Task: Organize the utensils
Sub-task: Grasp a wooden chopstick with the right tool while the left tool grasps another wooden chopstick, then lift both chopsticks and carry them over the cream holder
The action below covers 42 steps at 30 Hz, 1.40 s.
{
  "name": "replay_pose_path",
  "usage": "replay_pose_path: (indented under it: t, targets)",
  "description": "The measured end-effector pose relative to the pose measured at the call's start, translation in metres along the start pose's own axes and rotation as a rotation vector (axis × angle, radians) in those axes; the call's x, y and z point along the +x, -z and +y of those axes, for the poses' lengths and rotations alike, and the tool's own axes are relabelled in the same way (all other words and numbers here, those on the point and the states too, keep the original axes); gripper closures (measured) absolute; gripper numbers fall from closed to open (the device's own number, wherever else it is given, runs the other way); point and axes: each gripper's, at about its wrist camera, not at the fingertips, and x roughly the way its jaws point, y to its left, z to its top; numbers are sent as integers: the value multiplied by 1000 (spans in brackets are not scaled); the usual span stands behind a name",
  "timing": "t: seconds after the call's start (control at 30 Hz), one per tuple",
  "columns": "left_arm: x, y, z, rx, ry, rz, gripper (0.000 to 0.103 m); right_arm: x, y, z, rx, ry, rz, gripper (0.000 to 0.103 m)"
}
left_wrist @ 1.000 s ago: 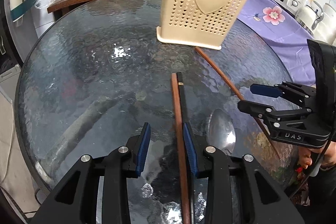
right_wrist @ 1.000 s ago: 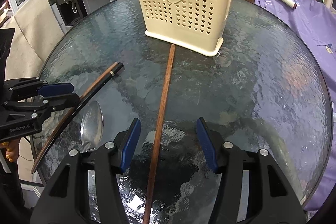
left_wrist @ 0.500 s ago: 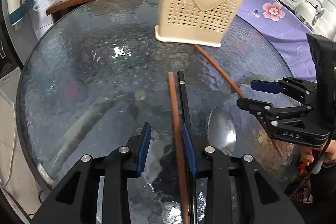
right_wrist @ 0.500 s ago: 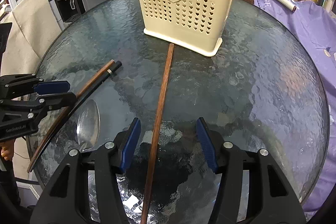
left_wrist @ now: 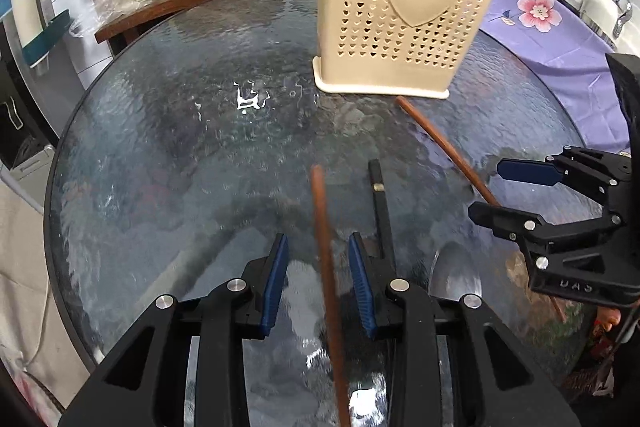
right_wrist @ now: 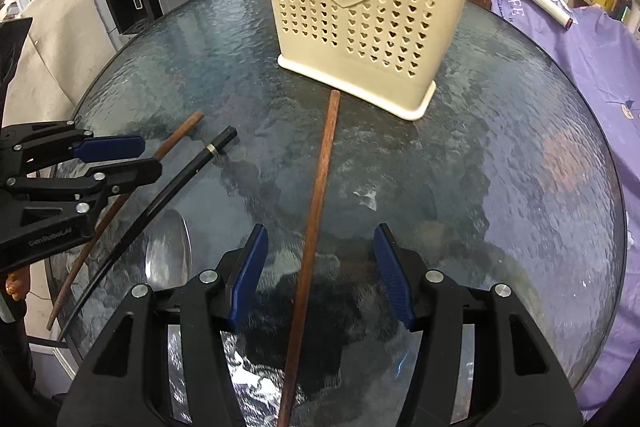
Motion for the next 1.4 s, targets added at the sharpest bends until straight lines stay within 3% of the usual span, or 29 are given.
replay_pose_path:
  t: [0.33, 0.43, 0.63, 0.7, 0.77, 1.13, 1.4]
  targets:
    - [10, -15, 1, -10, -25, 6, 77, 21, -37, 1, 11, 9, 16, 51]
    - [12, -18, 2, -15, -27, 8, 80, 26, -47, 0, 21, 11, 16, 57]
    - [14, -22, 8, -34, -34, 9, 90, 33, -62, -1, 34, 26, 13, 75]
    - [16, -24, 10, -42, -40, 6, 94, 34, -66, 2, 30, 36, 14, 88]
    - [17, -25, 11, -50, -41, 2, 96, 36, -70, 5, 27, 40, 15, 94]
    - [13, -23, 11, -79, -24, -19, 96, 30, -63, -3, 55, -4, -34, 95]
    - [-23, -25, 14, -113, 20, -112, 96, -12, -55, -13, 77, -79, -147, 95]
